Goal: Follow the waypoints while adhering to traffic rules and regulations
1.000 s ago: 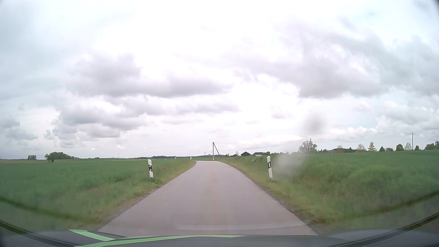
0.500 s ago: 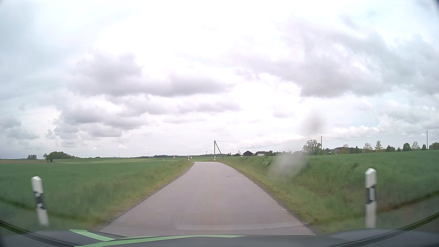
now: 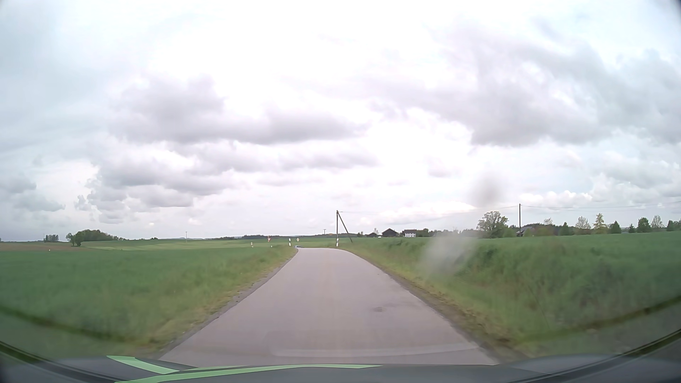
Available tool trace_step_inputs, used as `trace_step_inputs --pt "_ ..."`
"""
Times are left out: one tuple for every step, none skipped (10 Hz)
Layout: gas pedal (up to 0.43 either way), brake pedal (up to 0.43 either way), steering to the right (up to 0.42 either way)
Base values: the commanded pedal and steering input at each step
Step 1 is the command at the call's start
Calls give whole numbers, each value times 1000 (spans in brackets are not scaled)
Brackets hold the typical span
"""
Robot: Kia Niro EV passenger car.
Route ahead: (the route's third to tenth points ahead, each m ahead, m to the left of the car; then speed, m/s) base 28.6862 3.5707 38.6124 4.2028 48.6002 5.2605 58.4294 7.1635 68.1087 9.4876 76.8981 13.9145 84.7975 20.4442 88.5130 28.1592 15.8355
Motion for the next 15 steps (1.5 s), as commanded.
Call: trace_step_inputs --pt "0 0 -9" --pt "0 0 -9" --pt "0 0 -9" --pt "0 0 -9" --pt "0 0 -10" --pt "0 0 -12" --pt "0 0 -12" --pt "0 0 -13" --pt "0 0 -13" --pt "0 0 -13" --pt "0 0 -13" --pt "0 0 -15" --pt "0 0 -17" --pt "0 6 -18" --pt "0 18 -18"
